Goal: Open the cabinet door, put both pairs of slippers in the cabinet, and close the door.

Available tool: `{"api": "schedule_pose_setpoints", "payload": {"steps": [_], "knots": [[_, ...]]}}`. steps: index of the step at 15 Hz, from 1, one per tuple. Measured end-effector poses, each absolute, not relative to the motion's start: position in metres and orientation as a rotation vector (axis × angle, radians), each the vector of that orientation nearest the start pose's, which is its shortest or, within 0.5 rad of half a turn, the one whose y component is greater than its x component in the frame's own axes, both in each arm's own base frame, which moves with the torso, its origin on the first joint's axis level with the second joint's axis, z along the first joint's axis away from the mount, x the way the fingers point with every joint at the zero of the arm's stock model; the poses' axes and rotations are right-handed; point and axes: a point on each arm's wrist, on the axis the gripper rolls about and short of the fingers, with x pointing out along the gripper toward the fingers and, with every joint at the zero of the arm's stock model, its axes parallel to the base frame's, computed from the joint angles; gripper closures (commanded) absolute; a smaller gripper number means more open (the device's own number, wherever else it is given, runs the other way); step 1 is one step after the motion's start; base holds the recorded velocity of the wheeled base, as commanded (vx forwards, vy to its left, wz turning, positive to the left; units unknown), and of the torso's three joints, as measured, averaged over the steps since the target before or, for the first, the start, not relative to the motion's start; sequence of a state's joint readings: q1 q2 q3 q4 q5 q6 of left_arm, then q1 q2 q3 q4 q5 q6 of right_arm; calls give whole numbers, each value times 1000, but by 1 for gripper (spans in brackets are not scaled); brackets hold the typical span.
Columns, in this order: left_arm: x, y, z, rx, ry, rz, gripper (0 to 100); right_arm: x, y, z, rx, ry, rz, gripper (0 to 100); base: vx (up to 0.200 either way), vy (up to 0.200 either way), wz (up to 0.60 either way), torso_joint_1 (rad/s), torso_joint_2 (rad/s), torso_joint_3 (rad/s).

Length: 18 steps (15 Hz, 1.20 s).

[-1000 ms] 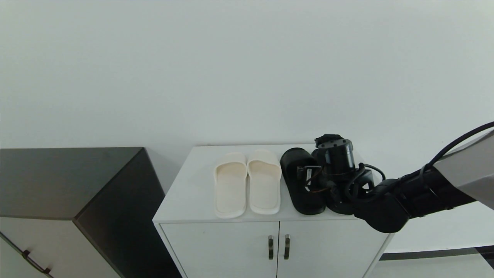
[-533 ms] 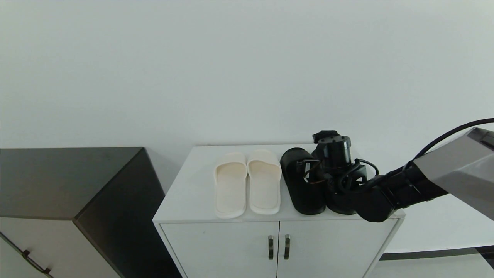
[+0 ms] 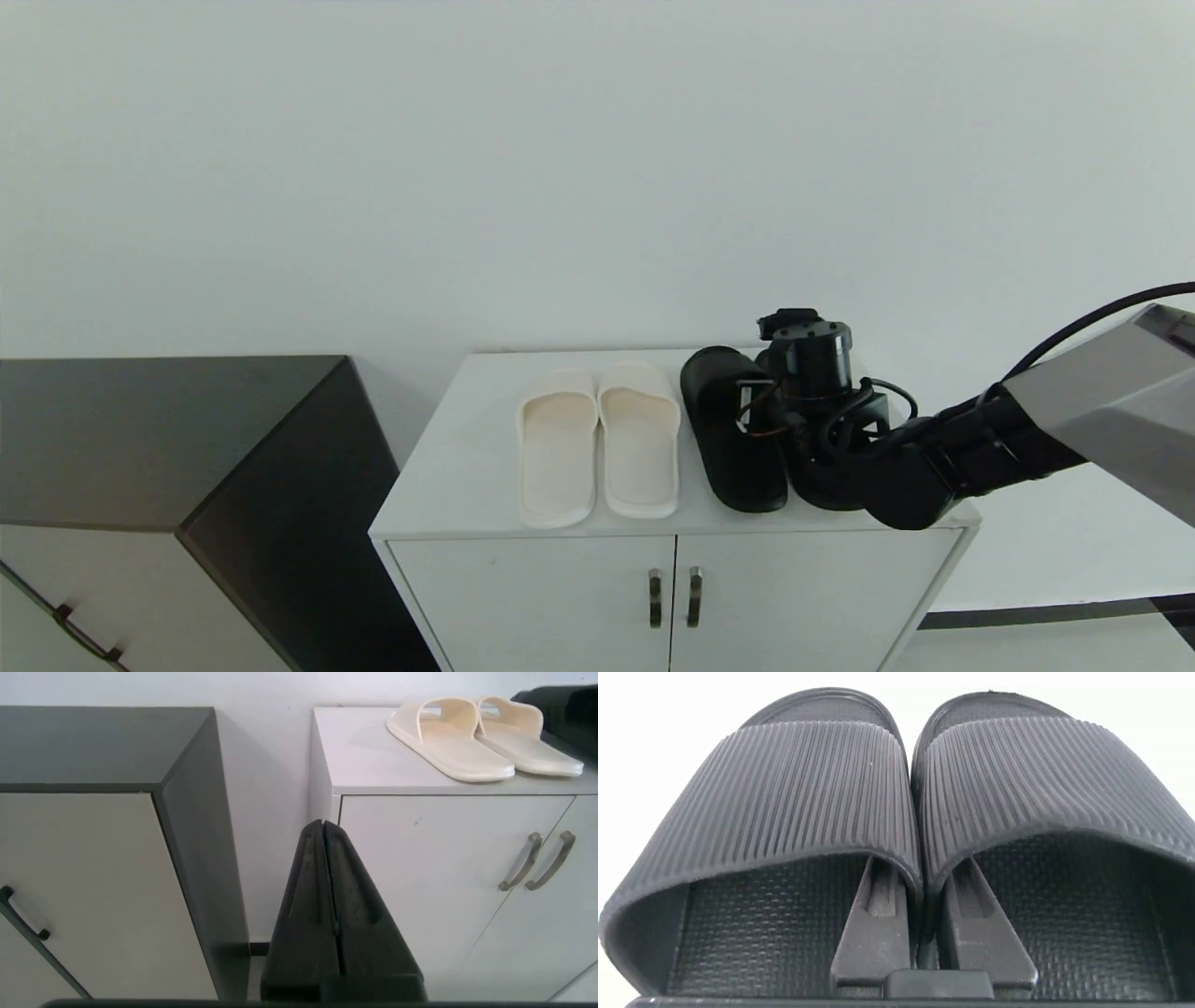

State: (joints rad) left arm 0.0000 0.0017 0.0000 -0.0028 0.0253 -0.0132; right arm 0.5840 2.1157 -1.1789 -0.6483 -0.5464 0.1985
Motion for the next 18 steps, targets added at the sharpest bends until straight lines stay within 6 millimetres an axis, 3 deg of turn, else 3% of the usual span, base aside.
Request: {"api": "schedule_pose_setpoints", "payload": {"steps": [3,5,11,14,18], "knots": [[-23,1,76,-16,-1,25,100,334,212,161,46,202,31,100,0,0,0,0,0,0],[-23,1,76,-16,-1,26,100,308,208,174,44,197,68,100,0,0,0,0,0,0],[-23,0,76,-10,-1,20,100,208,202,172,-38,329,361,100,0,0,0,0,0,0],[-23,0,76,-11,-1,20,100,189,201,180,-38,335,434,100,-67,0,0,2,2,1],[-23,0,76,-12,-1,19,100,184,201,186,-9,321,445,100,-200,0,0,2,1,-1]]}}
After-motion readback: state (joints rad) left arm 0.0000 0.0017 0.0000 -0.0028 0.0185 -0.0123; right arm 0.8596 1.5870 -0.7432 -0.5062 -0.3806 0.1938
